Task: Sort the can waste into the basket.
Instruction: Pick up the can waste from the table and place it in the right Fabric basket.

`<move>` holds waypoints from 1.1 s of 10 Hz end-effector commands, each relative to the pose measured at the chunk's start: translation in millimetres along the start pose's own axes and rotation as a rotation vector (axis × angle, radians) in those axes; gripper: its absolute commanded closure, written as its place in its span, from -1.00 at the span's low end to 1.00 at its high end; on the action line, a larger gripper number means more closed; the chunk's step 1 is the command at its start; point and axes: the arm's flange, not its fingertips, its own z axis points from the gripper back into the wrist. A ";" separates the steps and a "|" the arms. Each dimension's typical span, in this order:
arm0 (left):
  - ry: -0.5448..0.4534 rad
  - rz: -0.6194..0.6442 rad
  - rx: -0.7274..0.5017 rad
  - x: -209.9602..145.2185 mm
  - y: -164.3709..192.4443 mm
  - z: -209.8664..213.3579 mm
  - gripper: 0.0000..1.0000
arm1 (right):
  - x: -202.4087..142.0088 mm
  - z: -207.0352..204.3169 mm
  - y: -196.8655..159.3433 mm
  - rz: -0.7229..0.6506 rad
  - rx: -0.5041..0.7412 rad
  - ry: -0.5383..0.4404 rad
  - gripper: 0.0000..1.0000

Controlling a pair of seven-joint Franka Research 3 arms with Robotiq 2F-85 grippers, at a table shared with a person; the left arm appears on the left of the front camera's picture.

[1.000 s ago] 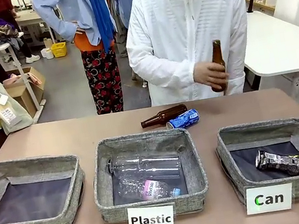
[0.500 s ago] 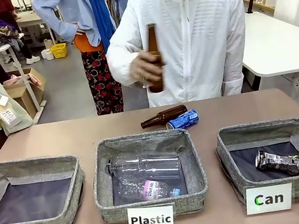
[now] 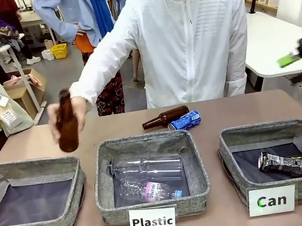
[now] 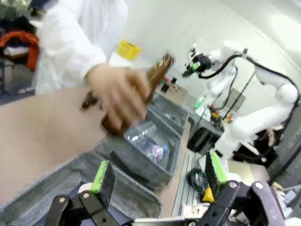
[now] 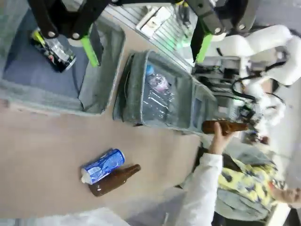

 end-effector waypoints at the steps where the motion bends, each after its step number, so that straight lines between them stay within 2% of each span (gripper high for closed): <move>1: -0.248 -0.021 -0.031 43.5 -45.5 72.1 -1.00 | 36.8 -34.1 8.5 0.053 -0.125 0.098 -1.00; 3: -0.384 -0.031 -0.021 51.2 -82.5 138.3 -1.00 | 67.9 -92.2 20.6 0.110 -0.269 0.115 -1.00; 5: -0.404 -0.036 -0.019 37.0 -102.0 173.4 -1.00 | 86.9 -149.1 19.4 0.153 -0.406 0.154 -1.00; 7: -0.392 -0.031 -0.027 34.3 -104.6 183.9 -1.00 | 77.6 -155.4 24.7 0.147 -0.407 0.148 -1.00; 8: -0.383 -0.031 -0.031 33.0 -103.2 182.3 -1.00 | 77.9 -158.0 17.2 0.187 -0.367 0.159 -1.00; 11: -0.272 0.014 -0.064 38.1 -90.5 151.6 -1.00 | 79.1 -165.9 14.1 0.182 -0.387 0.164 -1.00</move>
